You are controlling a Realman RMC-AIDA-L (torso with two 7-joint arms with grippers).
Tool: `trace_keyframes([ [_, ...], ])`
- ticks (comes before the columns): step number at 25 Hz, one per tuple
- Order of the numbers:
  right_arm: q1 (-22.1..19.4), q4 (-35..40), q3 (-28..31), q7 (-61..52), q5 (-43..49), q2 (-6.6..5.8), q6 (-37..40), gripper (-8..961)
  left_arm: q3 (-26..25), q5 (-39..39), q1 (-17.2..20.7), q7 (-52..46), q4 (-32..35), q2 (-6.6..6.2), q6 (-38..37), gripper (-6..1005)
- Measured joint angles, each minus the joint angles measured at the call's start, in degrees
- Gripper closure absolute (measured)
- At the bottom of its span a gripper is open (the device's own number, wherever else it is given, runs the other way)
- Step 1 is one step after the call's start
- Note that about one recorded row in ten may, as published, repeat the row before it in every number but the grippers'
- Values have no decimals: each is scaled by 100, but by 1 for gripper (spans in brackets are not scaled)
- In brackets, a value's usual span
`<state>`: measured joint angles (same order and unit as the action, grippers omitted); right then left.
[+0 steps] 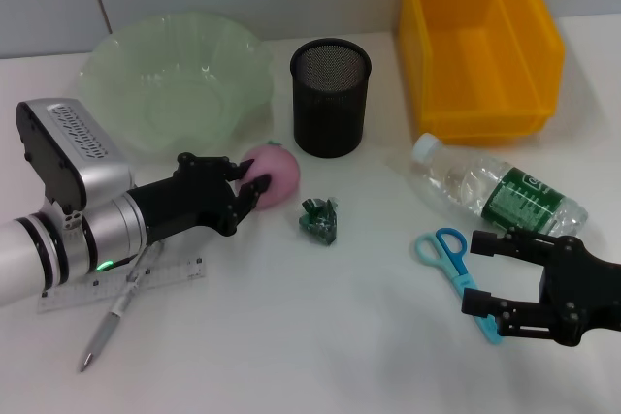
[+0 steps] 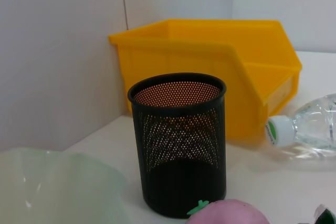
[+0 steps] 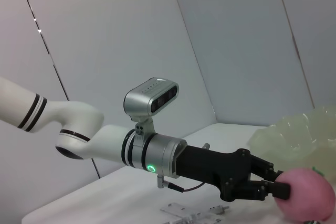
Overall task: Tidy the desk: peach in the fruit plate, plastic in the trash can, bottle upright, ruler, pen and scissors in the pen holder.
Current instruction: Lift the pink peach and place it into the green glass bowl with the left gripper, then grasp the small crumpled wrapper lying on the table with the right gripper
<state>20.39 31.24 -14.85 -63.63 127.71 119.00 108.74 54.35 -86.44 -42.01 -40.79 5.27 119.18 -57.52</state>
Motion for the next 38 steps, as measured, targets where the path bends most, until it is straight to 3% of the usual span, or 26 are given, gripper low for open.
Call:
trace_keyframes([
  [3,-14,-4,5,0,0,0,-3,144,0,-2,4,-34,4,0,-145,681],
  [6,-34,-4,27,1,-1,0,-3,144,-26,-1,142,-131,147,-4,-829,787],
  [9,-40,-4,42,1,-3,0,-4,145,-26,-1,142,-131,147,-4,-829,816],
  [11,-44,-4,26,1,-6,0,-4,145,-129,125,462,-519,817,-21,-1596,836],
  [14,-44,-16,15,1,-7,0,-4,145,-165,229,542,-574,964,-18,-1644,863],
  [16,-41,-57,12,0,-8,0,-4,146,-217,935,669,-631,1242,-37,-1404,881],
  [18,-36,-66,11,1,-7,0,-3,146,-217,935,669,-631,1242,-37,-1404,888],
  [20,-29,-79,10,1,-2,0,-3,146,-220,1606,616,-674,1312,-46,-509,895],
  [26,-3,-109,9,-5,-10,0,28,147,-160,1809,520,-788,1272,-32,205,917],
  [34,13,-104,46,-56,-26,0,10,148,-151,1818,520,-797,1278,-21,162,690],
  [38,0,30,66,-349,-364,-6,11,149,72,1784,730,-931,1360,-68,-404,553],
])
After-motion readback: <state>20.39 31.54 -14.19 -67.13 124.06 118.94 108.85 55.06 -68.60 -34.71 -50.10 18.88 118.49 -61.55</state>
